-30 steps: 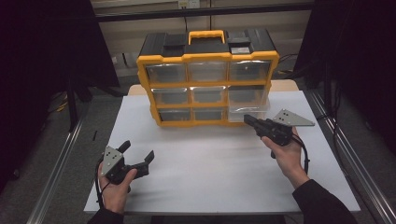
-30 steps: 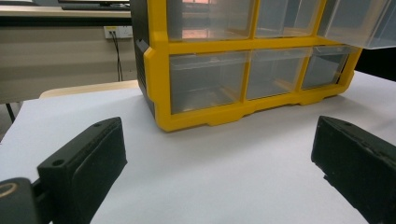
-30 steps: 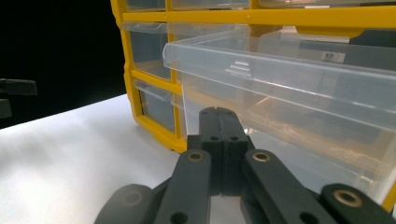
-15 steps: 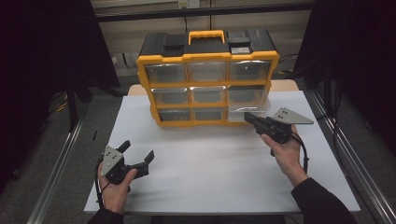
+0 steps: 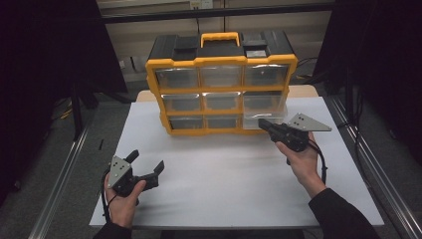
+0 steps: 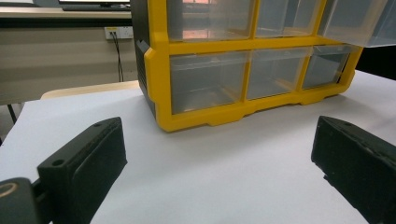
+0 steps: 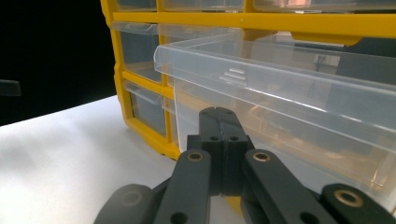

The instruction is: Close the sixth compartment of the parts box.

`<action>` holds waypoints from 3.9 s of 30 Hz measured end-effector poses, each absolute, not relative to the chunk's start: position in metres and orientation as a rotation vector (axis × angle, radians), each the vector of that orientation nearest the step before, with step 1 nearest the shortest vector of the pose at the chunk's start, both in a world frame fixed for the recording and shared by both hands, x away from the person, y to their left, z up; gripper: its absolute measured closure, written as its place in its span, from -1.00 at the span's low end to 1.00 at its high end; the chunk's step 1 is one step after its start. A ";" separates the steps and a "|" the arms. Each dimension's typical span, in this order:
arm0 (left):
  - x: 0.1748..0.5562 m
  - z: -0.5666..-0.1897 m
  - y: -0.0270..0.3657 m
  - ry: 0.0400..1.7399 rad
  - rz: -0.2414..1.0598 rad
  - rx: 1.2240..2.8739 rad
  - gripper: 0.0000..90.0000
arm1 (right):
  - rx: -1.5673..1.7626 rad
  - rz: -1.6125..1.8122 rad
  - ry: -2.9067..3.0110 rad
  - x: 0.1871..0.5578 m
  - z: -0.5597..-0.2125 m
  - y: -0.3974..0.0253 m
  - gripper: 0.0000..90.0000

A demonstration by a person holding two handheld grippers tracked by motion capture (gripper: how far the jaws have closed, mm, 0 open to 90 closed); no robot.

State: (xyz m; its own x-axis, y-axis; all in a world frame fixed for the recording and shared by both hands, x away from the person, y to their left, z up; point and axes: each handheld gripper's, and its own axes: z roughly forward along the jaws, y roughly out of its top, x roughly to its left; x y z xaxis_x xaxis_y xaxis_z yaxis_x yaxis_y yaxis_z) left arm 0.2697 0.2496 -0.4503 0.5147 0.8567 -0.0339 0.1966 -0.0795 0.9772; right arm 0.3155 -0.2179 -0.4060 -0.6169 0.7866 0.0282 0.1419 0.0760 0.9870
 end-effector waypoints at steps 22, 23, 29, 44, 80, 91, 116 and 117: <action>0.270 -0.450 0.250 0.932 0.714 1.578 -0.93 | 0.920 1.579 1.811 0.322 -0.405 -0.217 1.00; 0.270 -0.450 0.250 0.931 0.715 1.578 -0.93 | 0.924 1.581 1.810 0.322 -0.405 -0.217 1.00; 0.270 -0.451 0.251 0.931 0.712 1.578 -0.93 | 0.922 1.584 1.809 0.324 -0.405 -0.216 1.00; 0.270 -0.450 0.250 0.941 0.711 1.576 -0.93 | 0.923 1.593 1.804 0.328 -0.406 -0.214 1.00; 0.269 -0.450 0.250 0.934 0.705 1.574 -0.93 | 0.955 1.582 1.775 0.341 -0.405 -0.217 1.00; 0.270 -0.450 0.251 0.939 0.711 1.580 -0.93 | 0.963 1.583 1.765 0.346 -0.405 -0.217 1.00; 0.270 -0.450 0.250 0.933 0.707 1.579 -0.93 | 0.983 1.574 1.738 0.353 -0.405 -0.218 1.00; 0.270 -0.450 0.250 0.932 0.709 1.579 -0.93 | 0.986 1.572 1.739 0.353 -0.406 -0.218 1.00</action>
